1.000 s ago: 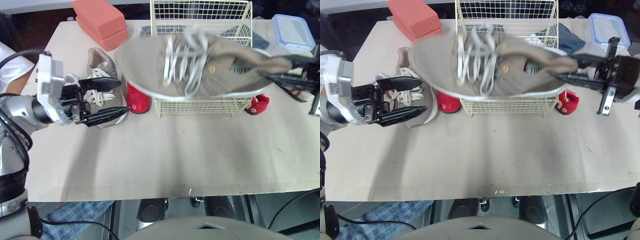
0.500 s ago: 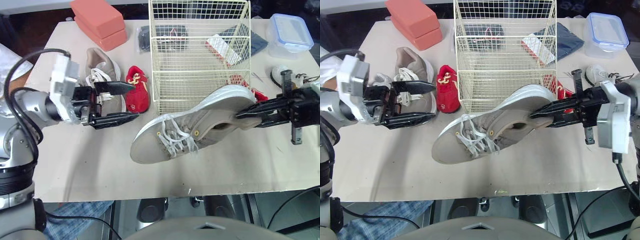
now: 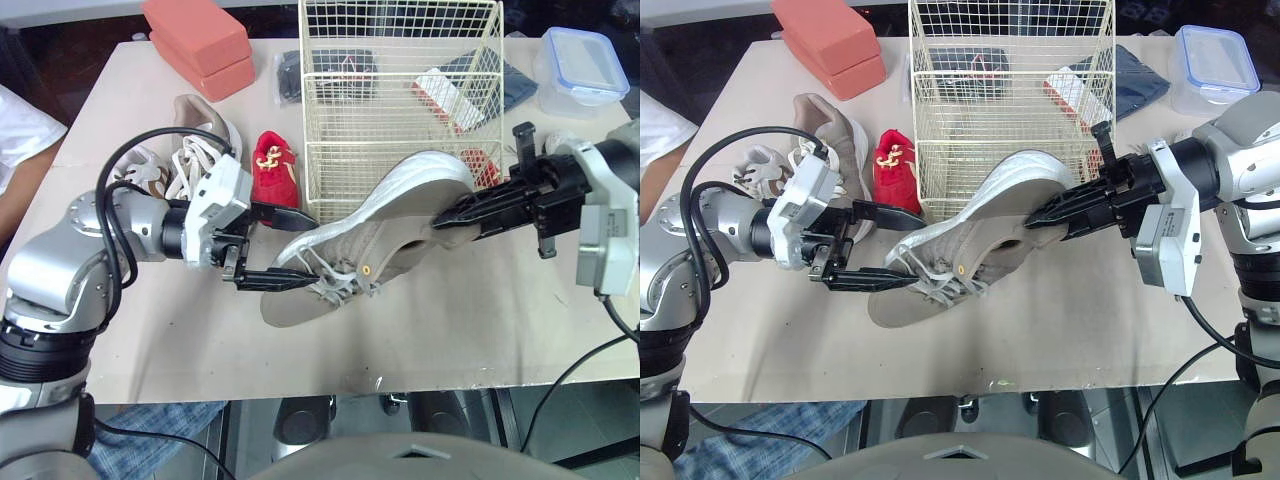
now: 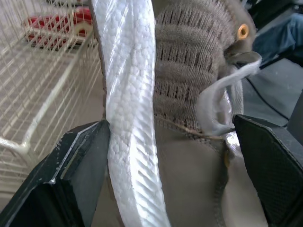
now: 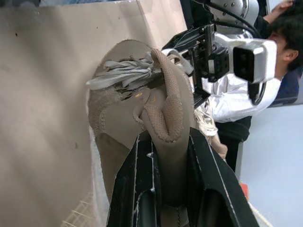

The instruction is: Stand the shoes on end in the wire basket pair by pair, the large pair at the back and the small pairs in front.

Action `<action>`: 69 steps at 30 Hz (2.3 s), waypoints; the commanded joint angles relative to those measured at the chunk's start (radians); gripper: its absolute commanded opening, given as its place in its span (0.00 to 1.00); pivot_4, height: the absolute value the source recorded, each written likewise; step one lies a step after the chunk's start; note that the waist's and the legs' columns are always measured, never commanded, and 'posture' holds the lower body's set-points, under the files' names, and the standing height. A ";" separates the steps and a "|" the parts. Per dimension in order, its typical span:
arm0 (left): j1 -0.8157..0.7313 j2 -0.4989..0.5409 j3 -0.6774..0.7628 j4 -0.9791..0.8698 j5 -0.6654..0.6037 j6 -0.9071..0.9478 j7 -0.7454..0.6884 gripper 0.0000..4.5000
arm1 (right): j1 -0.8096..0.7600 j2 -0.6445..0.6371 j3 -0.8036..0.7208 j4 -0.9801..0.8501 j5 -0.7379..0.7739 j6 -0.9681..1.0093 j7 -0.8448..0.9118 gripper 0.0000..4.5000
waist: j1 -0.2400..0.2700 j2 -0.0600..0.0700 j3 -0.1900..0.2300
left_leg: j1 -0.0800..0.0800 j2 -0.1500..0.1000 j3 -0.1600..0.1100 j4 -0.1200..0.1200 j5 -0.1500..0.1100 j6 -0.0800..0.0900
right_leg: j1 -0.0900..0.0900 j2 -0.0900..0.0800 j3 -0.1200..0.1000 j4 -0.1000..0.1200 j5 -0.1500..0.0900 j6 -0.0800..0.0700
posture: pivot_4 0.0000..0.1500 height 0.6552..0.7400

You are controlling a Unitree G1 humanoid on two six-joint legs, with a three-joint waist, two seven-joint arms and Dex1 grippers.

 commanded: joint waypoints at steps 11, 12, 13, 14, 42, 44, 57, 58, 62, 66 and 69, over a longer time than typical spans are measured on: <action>-0.061 0.002 -0.041 -0.003 -0.010 0.053 -0.072 0.34 | -0.061 0.027 -0.032 -0.016 0.016 -0.054 -0.019 0.00 | 0.000 0.000 0.000 | 0.000 0.000 0.000 0.000 0.000 0.000 | 0.000 0.000 0.000 0.000 0.000 0.000 | 1.00 0.36; -0.060 0.002 -0.042 -0.005 -0.008 0.053 -0.072 0.25 | -0.063 0.027 -0.032 -0.015 0.016 -0.055 -0.019 0.00 | 0.000 0.000 0.000 | 0.000 0.000 0.000 0.000 0.000 0.000 | 0.000 0.000 0.000 0.000 0.000 0.000 | 1.00 0.36; -0.058 0.002 -0.042 -0.006 -0.007 0.054 -0.072 0.16 | -0.065 0.028 -0.033 -0.012 0.015 -0.055 -0.019 0.00 | 0.000 0.000 0.000 | 0.000 0.000 0.000 0.000 0.000 0.000 | 0.000 0.000 0.000 0.000 0.000 0.000 | 1.00 0.36; -0.056 0.002 -0.043 -0.007 -0.005 0.054 -0.072 0.05 | -0.069 0.030 -0.033 -0.009 0.014 -0.057 -0.019 0.00 | 0.000 0.000 0.000 | 0.000 0.000 0.000 0.000 0.000 0.000 | 0.000 0.000 0.000 0.000 0.000 0.000 | 1.00 0.36; 0.009 -0.282 0.125 -0.101 -0.133 0.010 0.225 0.00 | 0.619 -0.221 -0.584 -0.399 0.623 1.083 -0.589 0.99 | 0.002 -0.001 0.000 | 0.001 0.000 -0.001 0.000 0.000 -0.001 | 0.002 -0.005 -0.001 0.001 0.000 0.000 | 1.00 0.36; 0.000 -0.329 0.129 -0.118 -0.139 -0.001 0.286 0.00 | 0.674 -0.177 -0.610 -0.453 0.740 1.154 -0.734 0.99 | 0.002 -0.001 0.000 | 0.001 0.000 -0.002 0.000 0.000 0.000 | 0.003 -0.005 -0.001 0.001 0.000 0.000 | 1.00 0.36; 0.010 -0.498 0.019 -0.175 0.019 -0.147 0.467 0.00 | 0.531 0.039 -0.431 -0.581 0.972 1.217 -1.381 0.99 | 0.002 -0.002 -0.001 | 0.001 -0.001 -0.002 0.001 0.000 0.000 | 0.003 0.000 0.000 0.000 0.000 0.001 | 1.00 0.36; 0.011 -0.506 0.014 -0.175 0.024 -0.154 0.473 0.00 | 0.519 0.049 -0.417 -0.582 0.968 1.222 -1.394 0.99 | 0.002 -0.002 -0.001 | 0.001 -0.001 -0.002 0.001 0.000 0.000 | 0.003 0.000 0.000 0.000 0.000 0.000 | 1.00 0.36; 0.025 -0.520 -0.008 -0.183 0.050 -0.184 0.475 0.00 | 0.476 0.092 -0.359 -0.567 0.930 1.234 -1.451 0.99 | 0.001 -0.002 -0.001 | 0.000 -0.001 -0.002 0.001 0.000 0.000 | 0.003 0.000 0.000 0.000 0.000 0.000 | 1.00 0.36; 0.037 -0.519 -0.009 -0.183 0.057 -0.201 0.467 0.00 | 0.457 0.126 -0.331 -0.550 0.883 1.237 -1.473 0.80 | 0.002 -0.002 -0.001 | 0.000 -0.001 -0.002 0.001 0.000 0.000 | 0.003 0.000 0.000 0.000 0.000 0.000 | 1.00 0.36; 0.048 -0.516 0.005 -0.188 0.026 -0.196 0.450 0.00 | 0.455 0.137 -0.329 -0.542 0.861 1.237 -1.471 0.51 | 0.003 -0.002 -0.001 | 0.000 -0.001 -0.002 0.001 0.000 0.000 | 0.002 0.000 0.000 0.000 0.000 0.000 | 1.00 0.36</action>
